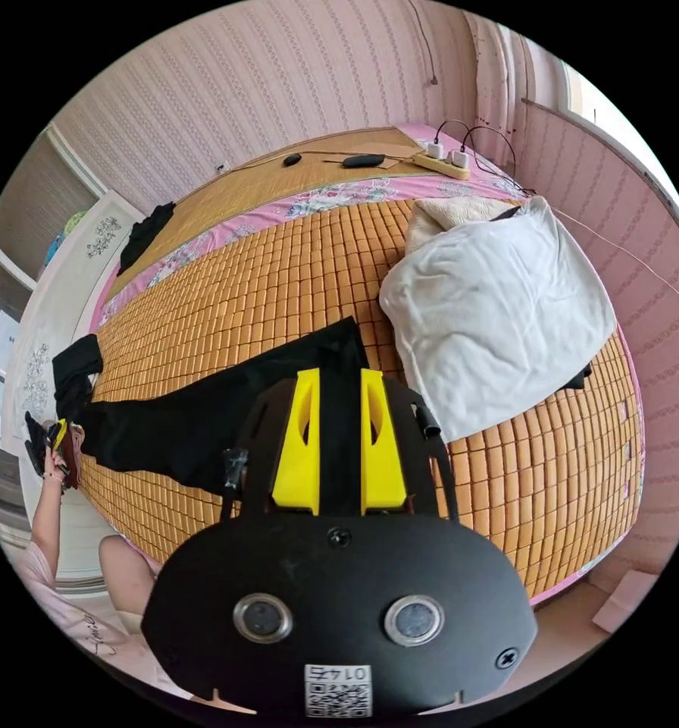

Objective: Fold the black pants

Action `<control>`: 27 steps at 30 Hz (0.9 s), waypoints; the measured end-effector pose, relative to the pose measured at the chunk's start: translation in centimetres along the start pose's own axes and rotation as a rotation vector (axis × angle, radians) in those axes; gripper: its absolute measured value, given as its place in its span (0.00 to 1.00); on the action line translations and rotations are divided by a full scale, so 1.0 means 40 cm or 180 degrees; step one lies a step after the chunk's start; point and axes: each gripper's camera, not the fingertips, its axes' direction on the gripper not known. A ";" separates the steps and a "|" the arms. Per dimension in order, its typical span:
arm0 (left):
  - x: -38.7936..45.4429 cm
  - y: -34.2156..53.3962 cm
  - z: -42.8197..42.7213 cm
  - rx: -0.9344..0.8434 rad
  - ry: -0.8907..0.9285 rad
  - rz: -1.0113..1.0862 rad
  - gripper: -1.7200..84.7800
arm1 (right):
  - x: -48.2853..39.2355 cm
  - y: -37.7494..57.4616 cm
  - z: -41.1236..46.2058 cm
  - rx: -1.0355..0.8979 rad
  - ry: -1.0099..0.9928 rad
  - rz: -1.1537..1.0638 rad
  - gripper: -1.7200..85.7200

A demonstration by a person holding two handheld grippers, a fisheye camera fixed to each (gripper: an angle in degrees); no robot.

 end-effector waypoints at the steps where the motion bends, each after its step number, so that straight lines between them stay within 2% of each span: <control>1: 0.023 0.017 0.017 -0.0089 -0.0002 0.0162 0.07 | -0.014 0.022 0.025 -0.0097 0.0058 -0.0149 0.05; 5: 0.089 0.072 0.137 -0.0824 -0.0451 0.0443 0.02 | -0.039 0.075 0.131 -0.0621 0.0487 -0.0466 0.02; 7: 0.118 0.095 0.195 -0.1228 -0.0787 0.0539 0.01 | -0.041 0.104 0.140 -0.0459 0.0719 -0.0486 0.02; 8: 0.142 0.103 0.192 -0.1076 -0.0824 0.0596 0.01 | -0.040 0.109 0.142 -0.0467 0.0734 -0.0509 0.02; 13: 0.167 0.125 0.188 -0.1246 -0.0951 0.0450 0.01 | -0.027 0.190 0.125 -0.0735 0.0784 -0.0753 0.02; 20: 0.177 0.224 0.113 -0.1454 -0.1212 0.0268 0.01 | 0.009 0.352 0.071 -0.0975 0.0276 -0.0762 0.02; 23: 0.245 0.250 0.040 -0.1061 -0.1237 0.0258 0.01 | 0.022 0.396 0.018 -0.0658 0.0549 -0.0633 0.02; 27: 0.455 0.264 -0.014 -0.0728 -0.1206 0.0846 0.02 | 0.075 0.437 -0.039 -0.0404 -0.0016 -0.0249 0.08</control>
